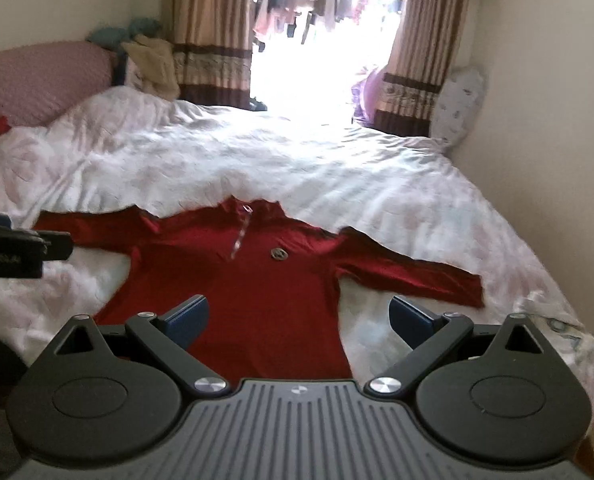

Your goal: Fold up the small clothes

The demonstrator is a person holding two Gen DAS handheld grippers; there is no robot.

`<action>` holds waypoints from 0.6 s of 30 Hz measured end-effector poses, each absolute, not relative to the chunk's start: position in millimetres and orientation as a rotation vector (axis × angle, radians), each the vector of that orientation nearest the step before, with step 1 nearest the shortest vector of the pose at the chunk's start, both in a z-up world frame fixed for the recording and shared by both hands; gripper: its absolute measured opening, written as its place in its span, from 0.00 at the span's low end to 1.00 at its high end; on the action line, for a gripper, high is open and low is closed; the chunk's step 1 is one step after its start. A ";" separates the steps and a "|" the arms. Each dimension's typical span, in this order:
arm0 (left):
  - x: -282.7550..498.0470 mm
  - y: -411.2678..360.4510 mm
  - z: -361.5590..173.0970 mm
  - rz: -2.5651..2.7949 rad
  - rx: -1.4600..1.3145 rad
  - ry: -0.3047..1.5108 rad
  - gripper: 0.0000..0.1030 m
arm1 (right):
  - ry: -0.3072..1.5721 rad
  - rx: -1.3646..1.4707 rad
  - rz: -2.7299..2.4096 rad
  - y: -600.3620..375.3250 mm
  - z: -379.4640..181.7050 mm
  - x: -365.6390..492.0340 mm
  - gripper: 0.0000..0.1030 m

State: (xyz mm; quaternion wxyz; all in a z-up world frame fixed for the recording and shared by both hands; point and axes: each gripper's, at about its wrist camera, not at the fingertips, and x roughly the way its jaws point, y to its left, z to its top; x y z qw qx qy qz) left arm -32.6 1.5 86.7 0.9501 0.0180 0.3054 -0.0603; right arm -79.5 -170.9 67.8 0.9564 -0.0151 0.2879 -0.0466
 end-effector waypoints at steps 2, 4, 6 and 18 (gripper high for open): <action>-18.5 3.8 78.7 -0.096 0.007 0.628 0.80 | 0.582 0.014 -0.091 -177.6 68.3 -63.8 1.00; -4.4 6.3 69.3 -0.075 -0.015 0.641 0.80 | 0.573 0.038 -0.091 -184.3 67.9 -46.3 1.00; 10.6 5.1 61.3 -0.062 -0.004 0.677 0.80 | 0.584 0.055 -0.102 -189.3 64.7 -29.5 1.00; 85.4 1.6 52.6 -0.052 0.012 0.758 0.80 | 0.715 -0.001 -0.112 -181.7 48.2 34.5 1.00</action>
